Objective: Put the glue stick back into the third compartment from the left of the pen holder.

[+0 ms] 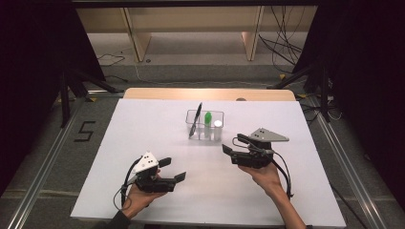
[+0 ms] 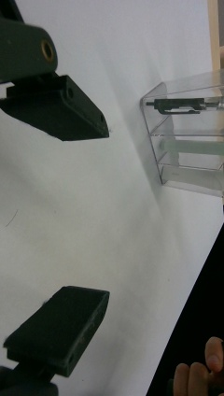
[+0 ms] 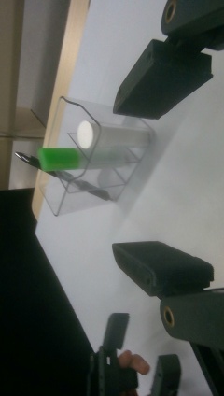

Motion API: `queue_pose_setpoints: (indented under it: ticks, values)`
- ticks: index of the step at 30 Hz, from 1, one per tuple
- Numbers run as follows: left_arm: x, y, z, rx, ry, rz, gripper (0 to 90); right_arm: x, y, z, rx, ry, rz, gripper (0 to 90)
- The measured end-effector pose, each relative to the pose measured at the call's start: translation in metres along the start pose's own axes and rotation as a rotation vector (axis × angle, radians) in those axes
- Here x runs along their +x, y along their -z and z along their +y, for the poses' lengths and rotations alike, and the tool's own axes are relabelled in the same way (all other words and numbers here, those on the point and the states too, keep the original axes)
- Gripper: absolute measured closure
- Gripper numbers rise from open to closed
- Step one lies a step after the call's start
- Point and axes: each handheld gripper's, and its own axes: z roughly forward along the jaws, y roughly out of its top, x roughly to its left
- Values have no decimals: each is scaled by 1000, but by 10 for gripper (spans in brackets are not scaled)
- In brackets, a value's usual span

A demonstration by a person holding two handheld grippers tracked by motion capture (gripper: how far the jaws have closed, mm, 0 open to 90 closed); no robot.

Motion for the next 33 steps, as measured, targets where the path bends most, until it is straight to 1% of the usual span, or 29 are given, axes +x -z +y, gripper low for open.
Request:
queue_pose_setpoints:
  ticks: [1, 2, 4, 7, 14, 20, 25, 33]
  values:
    - [0, 0, 0, 0, 0, -1, 179, 0, 1, -1, 11, 7, -1, 281]
    - [0, 0, 0, -1, -1, -1, 179, 1, 2, -3, 9, 12, -4, 281]
    - [-1, 0, 0, -1, -1, -3, 179, 1, 5, -7, 9, 6, 8, 281]
    - [-1, 0, 0, 0, -5, -6, 178, 1, 8, -13, 16, 15, 6, 280]
    - [-1, 0, 0, -2, -5, -10, 178, 1, 12, -25, 30, 13, 7, 278]
    - [-1, 0, 1, -1, -2, -15, 177, 3, 17, -32, 26, 20, 12, 277]
    - [-1, 0, 1, -1, -2, -17, 177, 2, 23, -39, 22, 10, 8, 276]
    - [-1, 0, 1, -3, 0, -20, 177, 0, 32, -49, 21, 7, 5, 268]
